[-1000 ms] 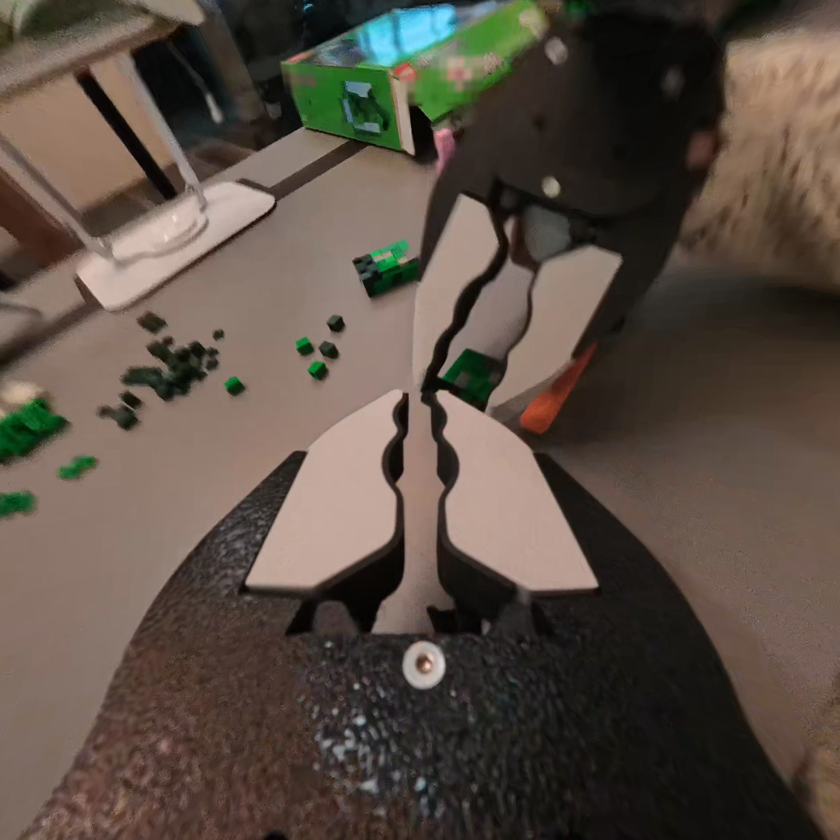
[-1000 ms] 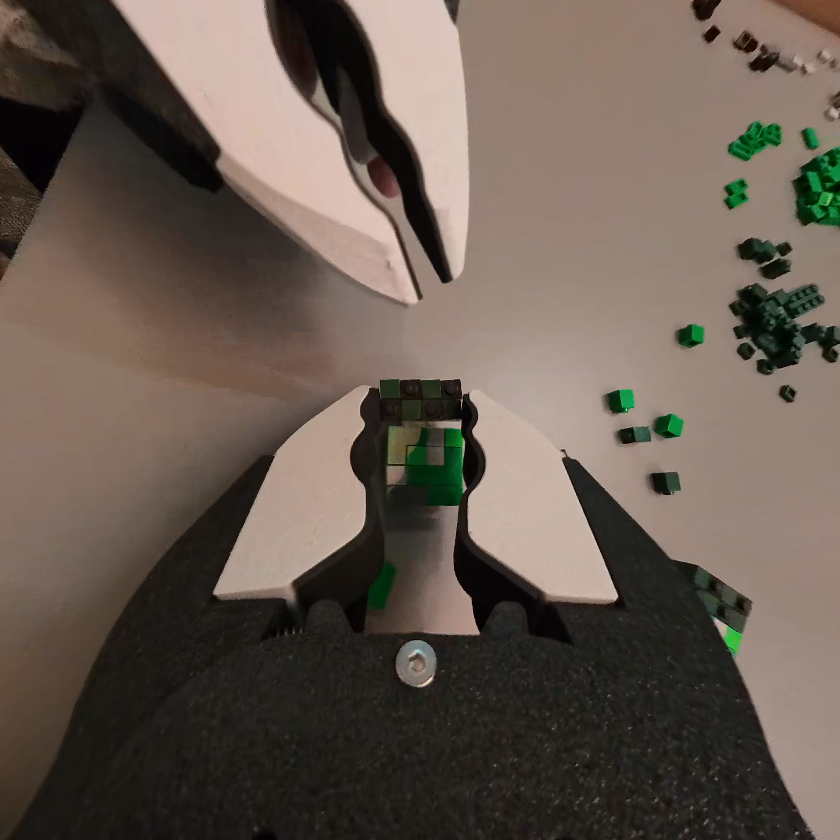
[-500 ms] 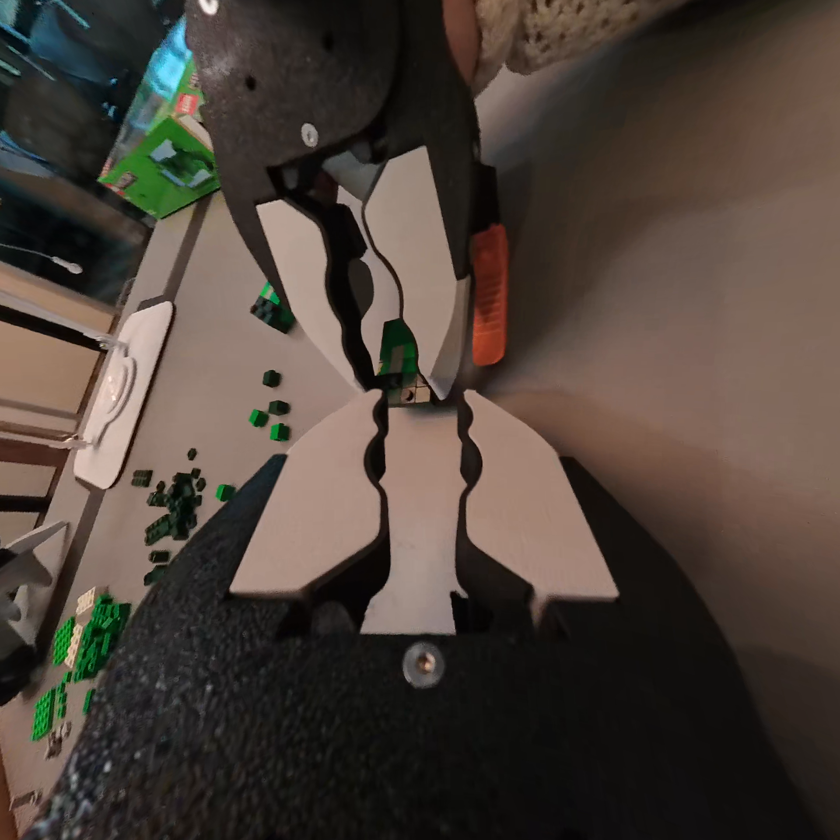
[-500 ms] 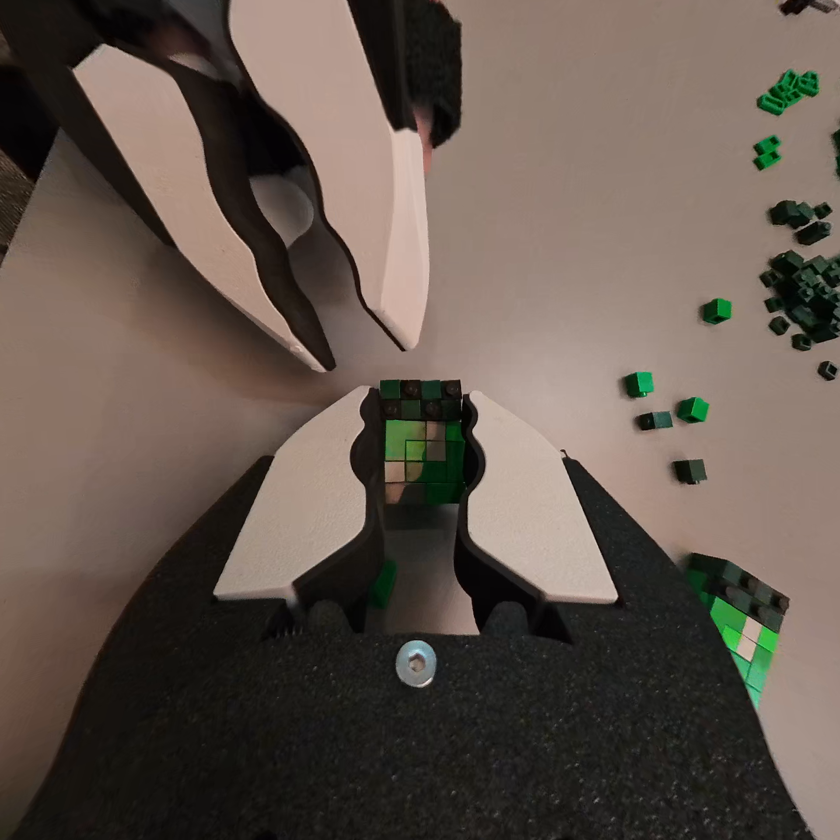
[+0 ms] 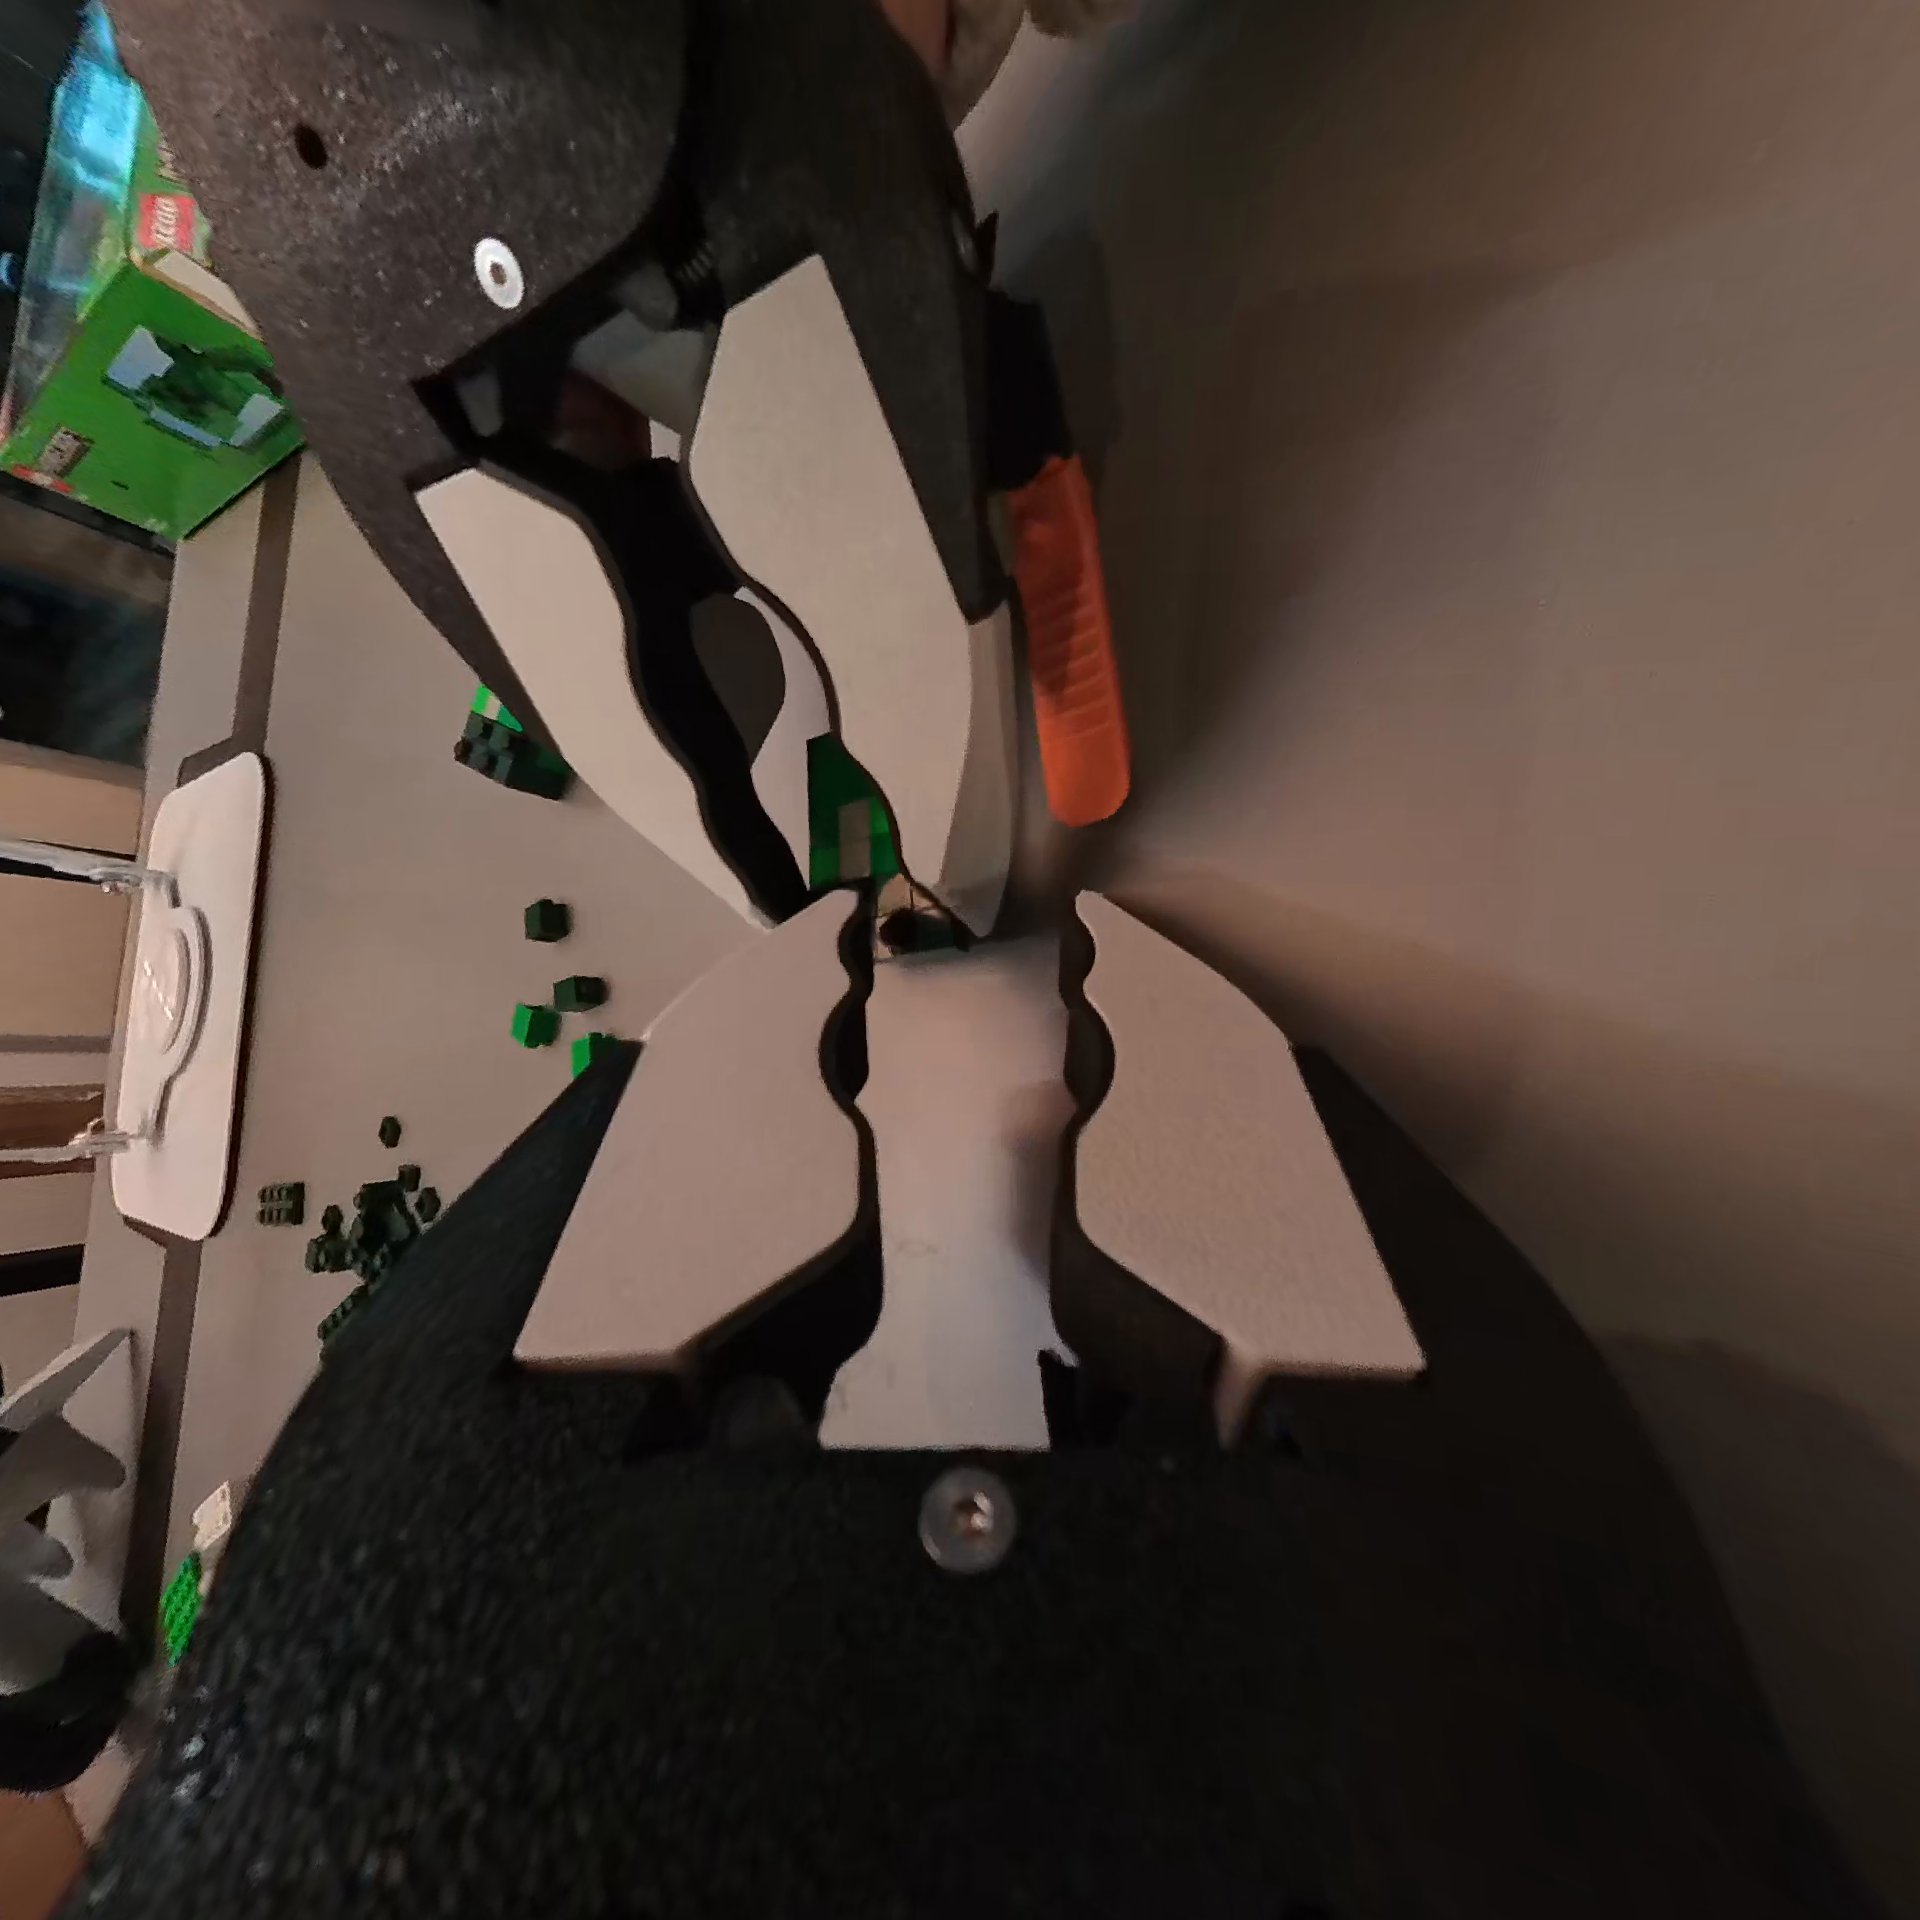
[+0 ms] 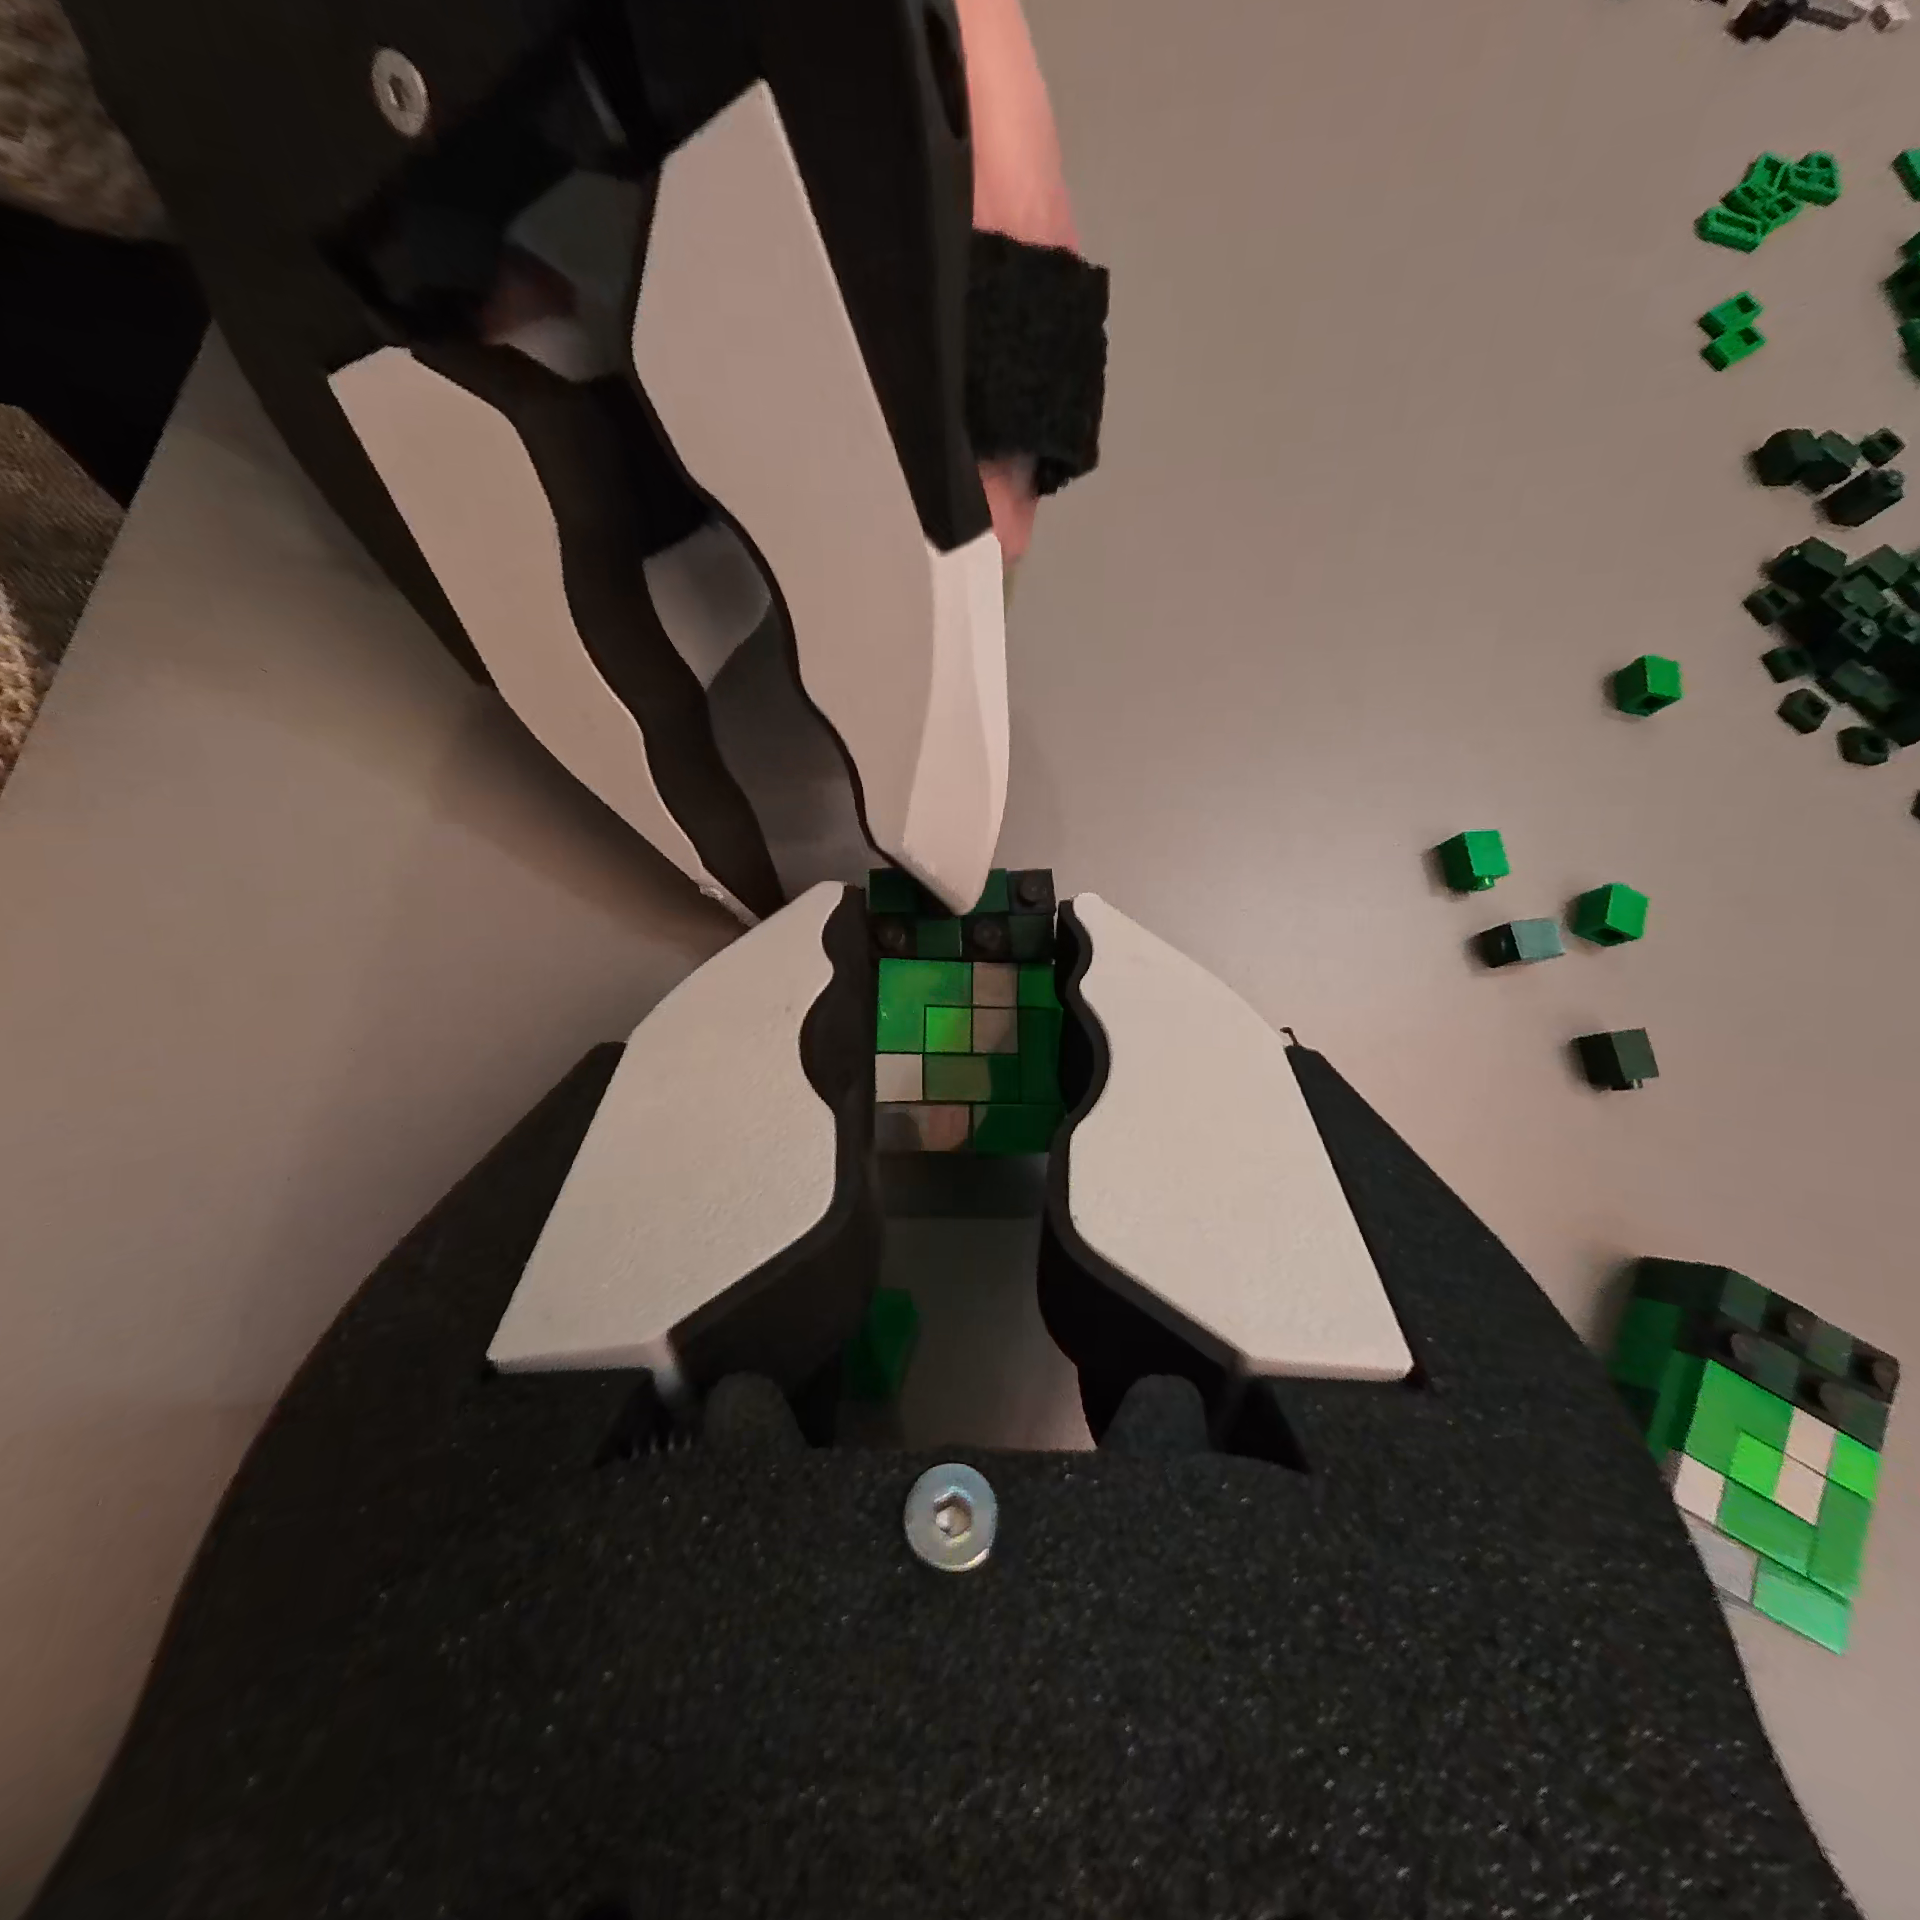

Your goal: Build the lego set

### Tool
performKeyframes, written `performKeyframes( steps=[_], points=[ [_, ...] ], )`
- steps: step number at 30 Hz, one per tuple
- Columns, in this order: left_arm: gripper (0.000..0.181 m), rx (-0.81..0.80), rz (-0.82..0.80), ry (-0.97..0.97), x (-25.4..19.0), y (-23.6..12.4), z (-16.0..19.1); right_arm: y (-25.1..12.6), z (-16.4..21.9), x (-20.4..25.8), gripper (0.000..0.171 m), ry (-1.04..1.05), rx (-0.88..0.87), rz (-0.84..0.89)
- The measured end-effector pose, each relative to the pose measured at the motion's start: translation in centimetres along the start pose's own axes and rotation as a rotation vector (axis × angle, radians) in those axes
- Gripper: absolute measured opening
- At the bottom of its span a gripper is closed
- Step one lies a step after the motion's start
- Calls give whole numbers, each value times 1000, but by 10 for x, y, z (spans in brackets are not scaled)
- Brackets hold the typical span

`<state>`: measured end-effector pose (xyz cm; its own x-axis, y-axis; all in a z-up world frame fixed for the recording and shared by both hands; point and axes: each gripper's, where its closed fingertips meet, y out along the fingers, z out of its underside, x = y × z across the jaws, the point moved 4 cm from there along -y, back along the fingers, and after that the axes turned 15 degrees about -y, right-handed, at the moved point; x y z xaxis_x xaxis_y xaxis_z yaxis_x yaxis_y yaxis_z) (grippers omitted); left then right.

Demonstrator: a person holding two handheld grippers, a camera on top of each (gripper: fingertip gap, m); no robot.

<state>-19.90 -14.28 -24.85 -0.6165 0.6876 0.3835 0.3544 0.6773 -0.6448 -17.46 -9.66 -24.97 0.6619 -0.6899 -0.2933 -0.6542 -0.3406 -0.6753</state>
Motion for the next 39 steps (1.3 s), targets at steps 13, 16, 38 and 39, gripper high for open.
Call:
performKeyframes(
  steps=[13, 16, 38, 39],
  points=[
    [38, 95, 124, -84, -1, 3, -5, 1, 1, 1, 34, 4, -5, 7],
    [39, 109, 134, -79, -1, 3, -5, -1, 0, 2, 36, -6, -15, 21],
    [33, 132, 150, -105, -2, 3, -6, -6, 16, 4, 36, 24, 78, -52],
    [30, 134, 146, -106, -1, 3, -7, -6, 17, 4, 36, 22, 74, -51]
  ],
)
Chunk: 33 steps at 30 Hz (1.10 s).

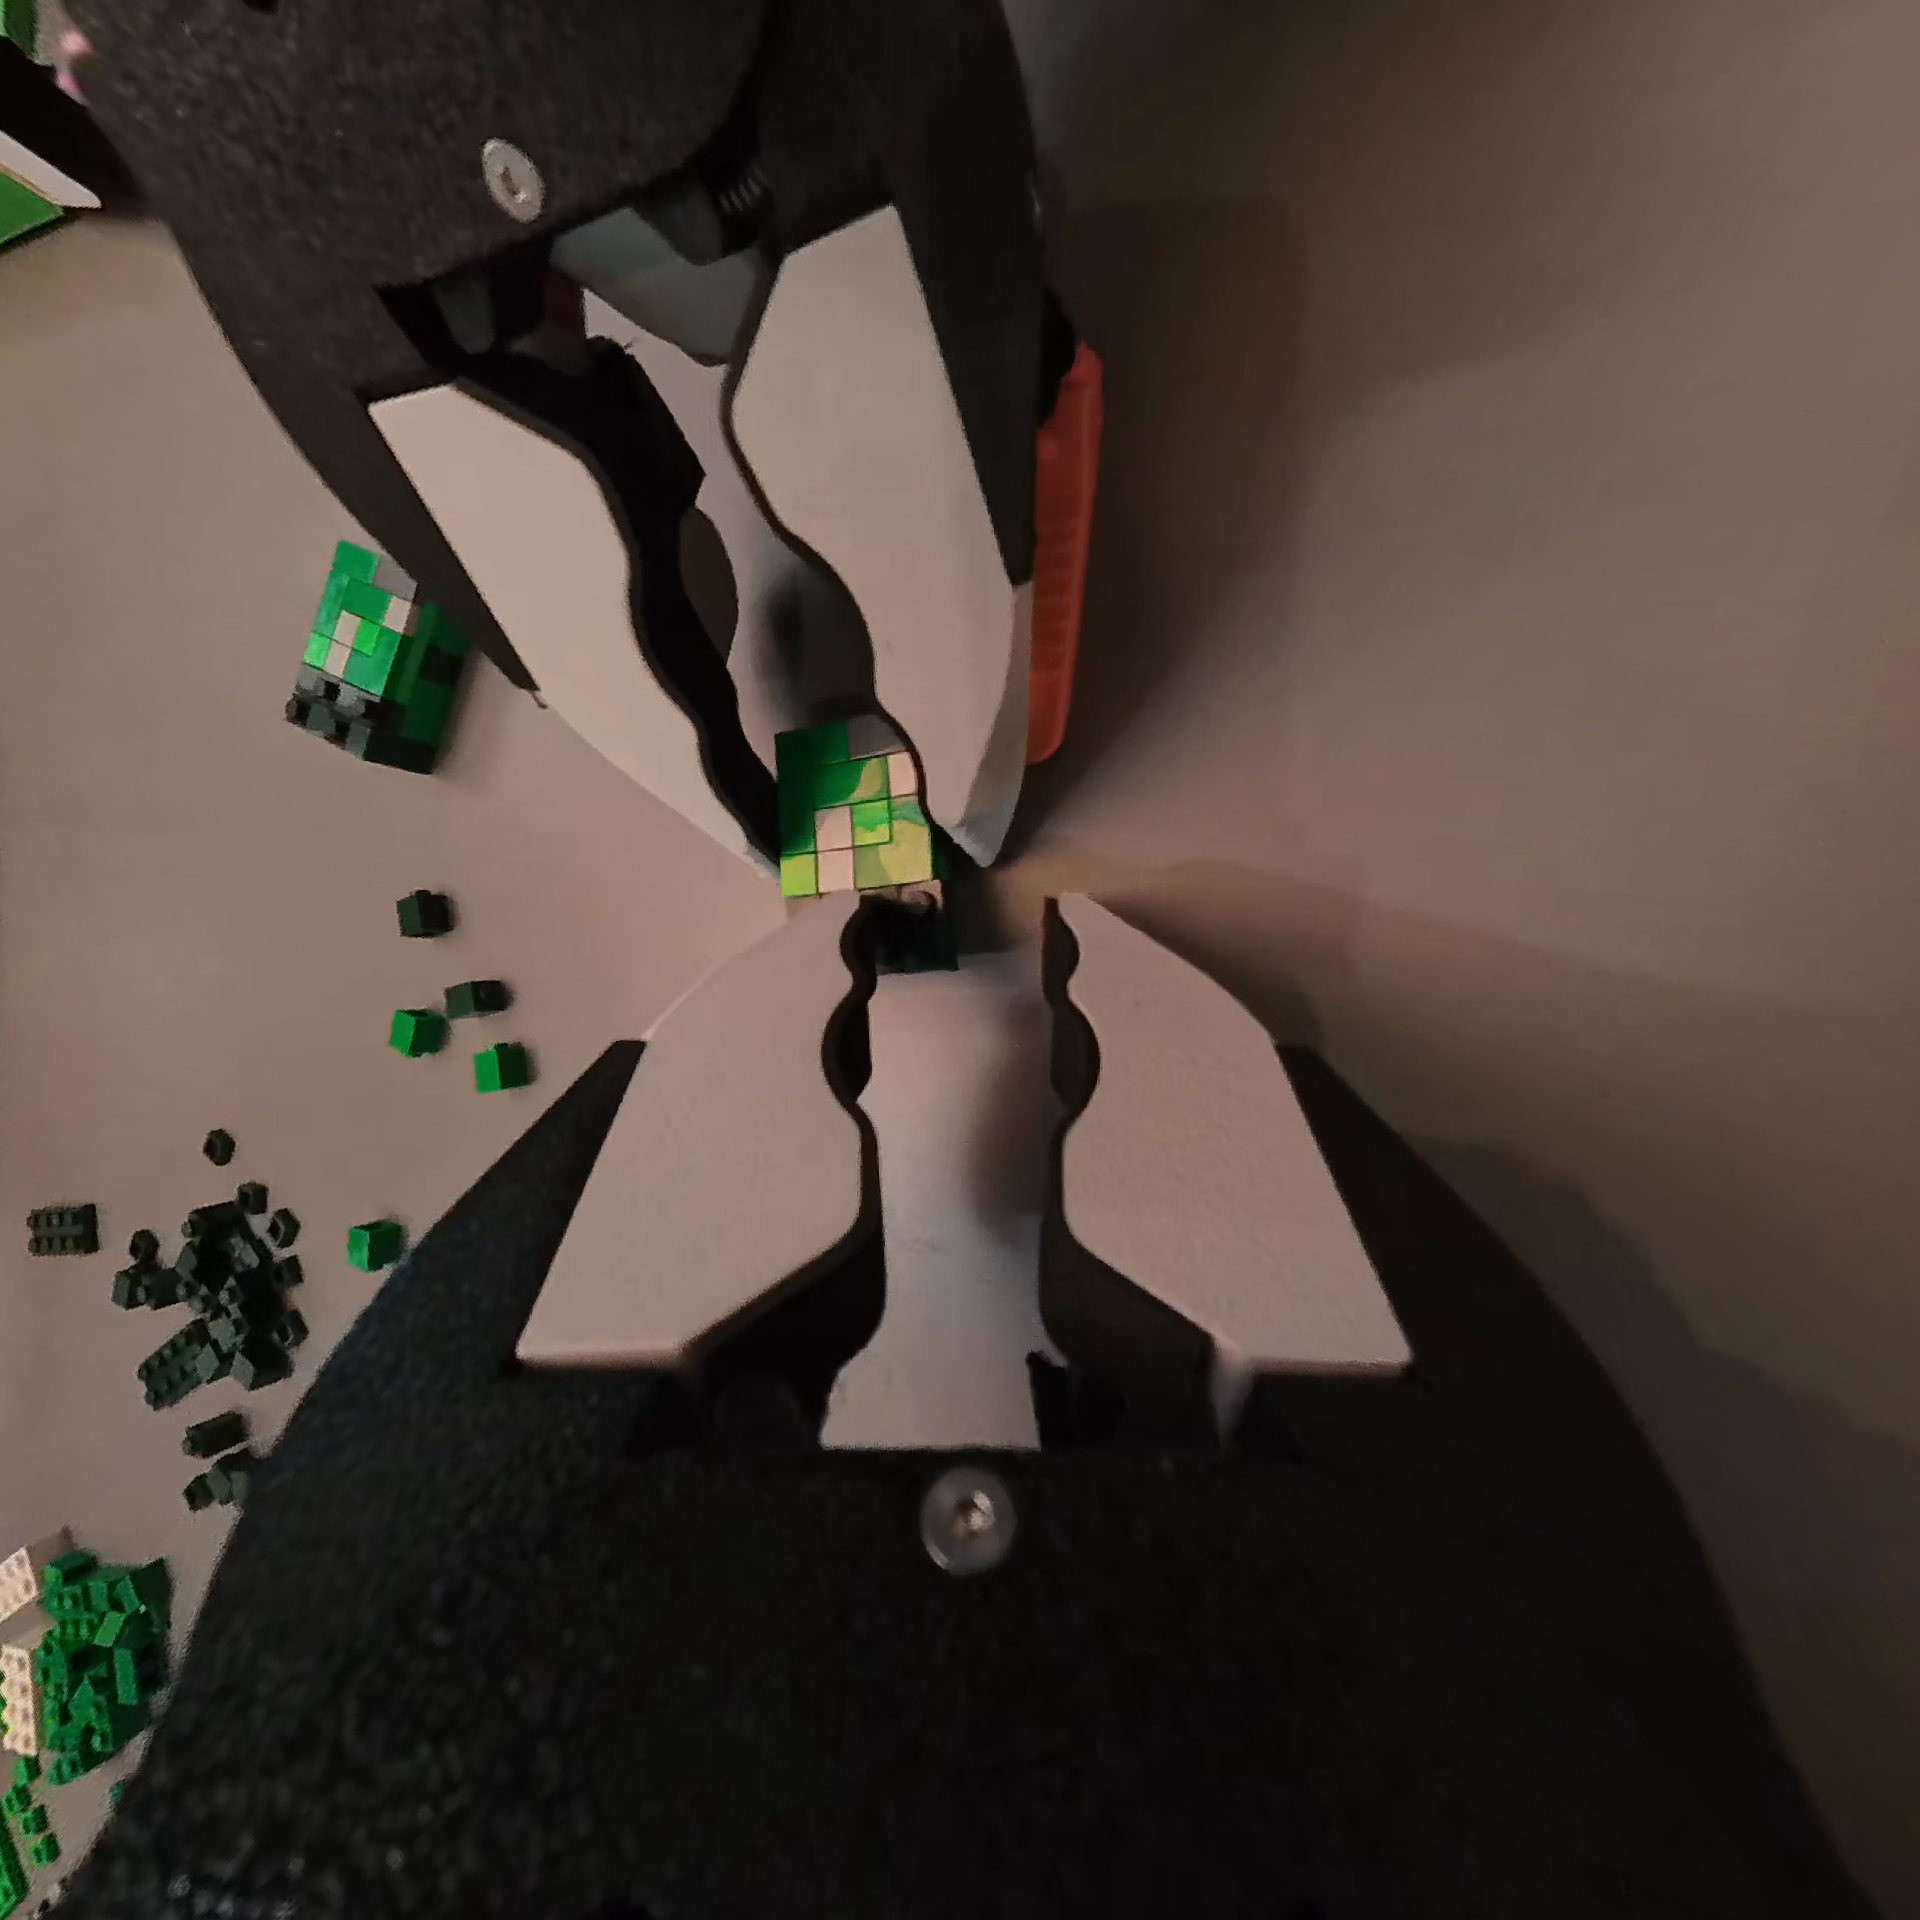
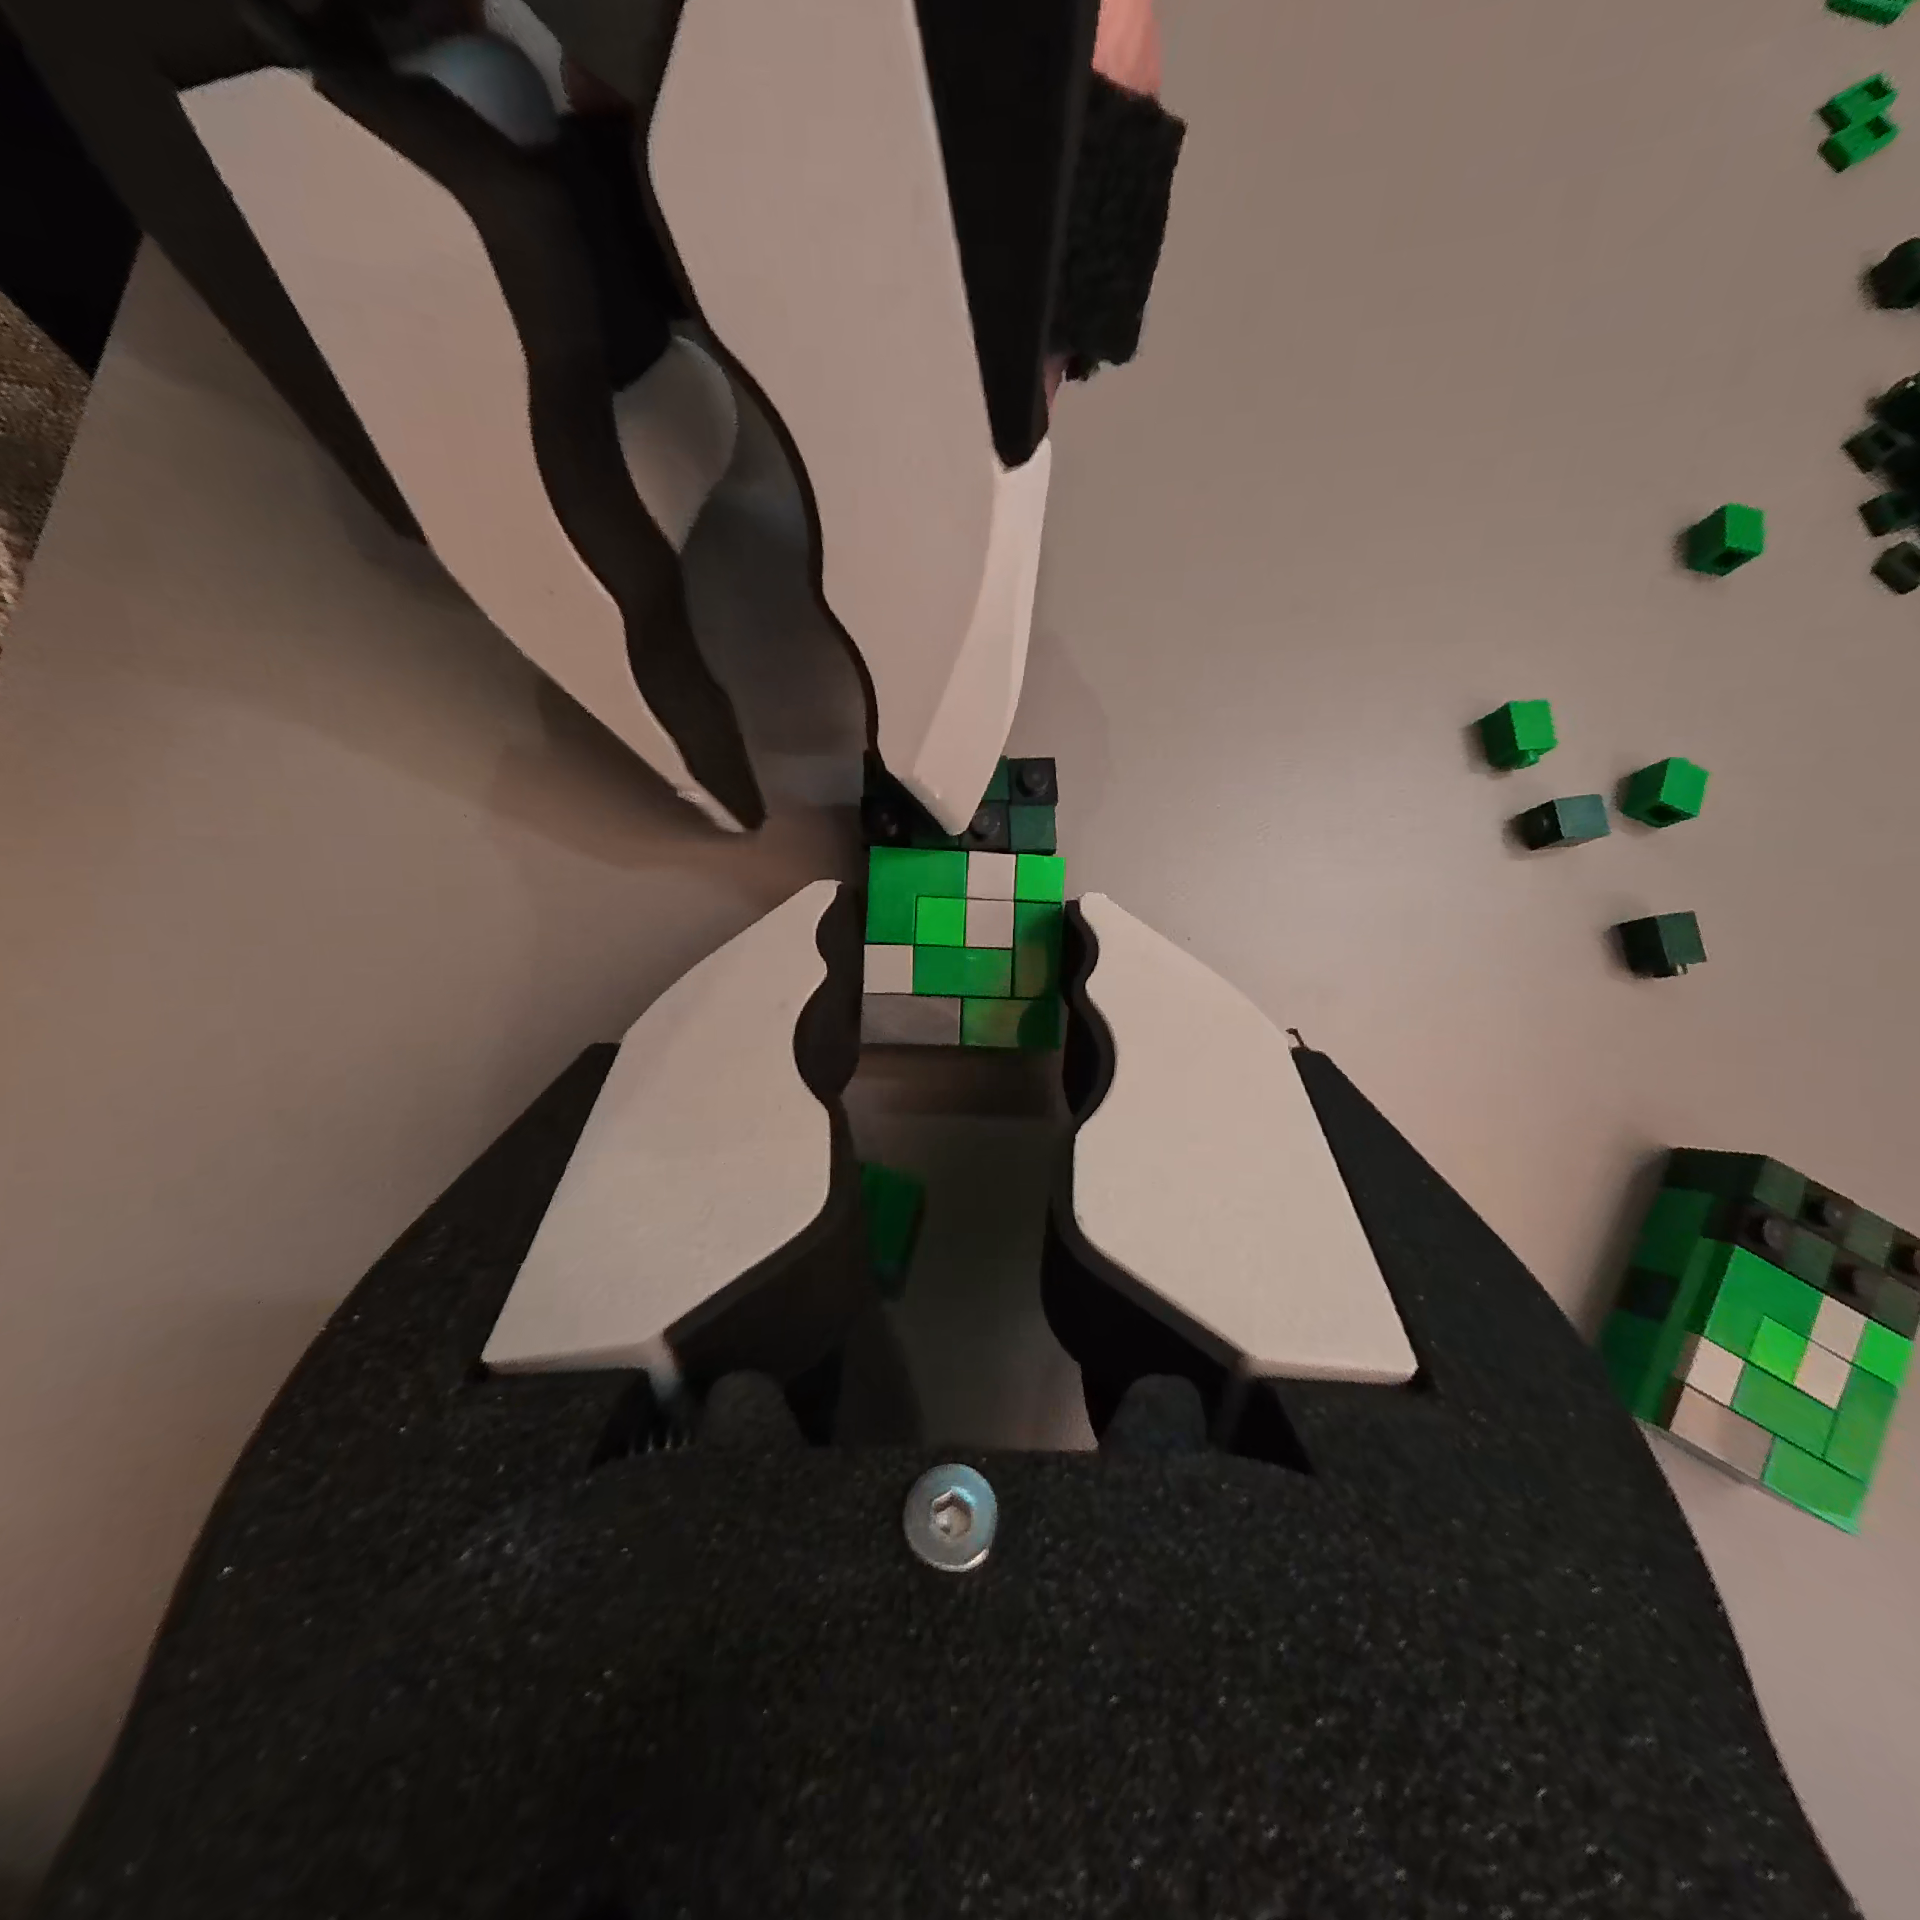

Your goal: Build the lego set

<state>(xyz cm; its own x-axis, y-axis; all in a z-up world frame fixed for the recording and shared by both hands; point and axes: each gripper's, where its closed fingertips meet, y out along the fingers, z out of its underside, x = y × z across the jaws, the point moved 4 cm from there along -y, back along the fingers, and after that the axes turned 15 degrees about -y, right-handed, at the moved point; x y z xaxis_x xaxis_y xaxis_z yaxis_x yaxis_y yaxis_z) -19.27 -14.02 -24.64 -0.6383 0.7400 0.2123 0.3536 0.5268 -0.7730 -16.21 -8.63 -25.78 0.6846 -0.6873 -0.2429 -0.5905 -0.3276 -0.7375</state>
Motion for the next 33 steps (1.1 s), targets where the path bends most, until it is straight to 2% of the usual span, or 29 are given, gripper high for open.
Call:
performKeyframes(
  steps=[4, 11, 17, 21, 26, 33],
  points=[
    [25, 6, -5, -20, 2, 1, -2, 0, 0, 0, 36, 2, -15, 2],
    [36, 22, -11, -27, -2, 7, -8, 1, 1, 0, 36, 7, -31, 14],
    [49, -35, 38, -128, -4, 3, -6, 1, 1, 0, 36, 21, -41, 16],
    [48, -98, -20, -179, 2, -9, -2, 1, 1, -1, 36, 36, -51, 19],
    [48, -56, -154, -255, 13, -18, 16, 0, 1, -1, 36, 53, -62, 26],
    [42, -65, -276, -326, 16, -28, 20, -1, -1, 0, 36, 2, -61, 69]
  ],
)
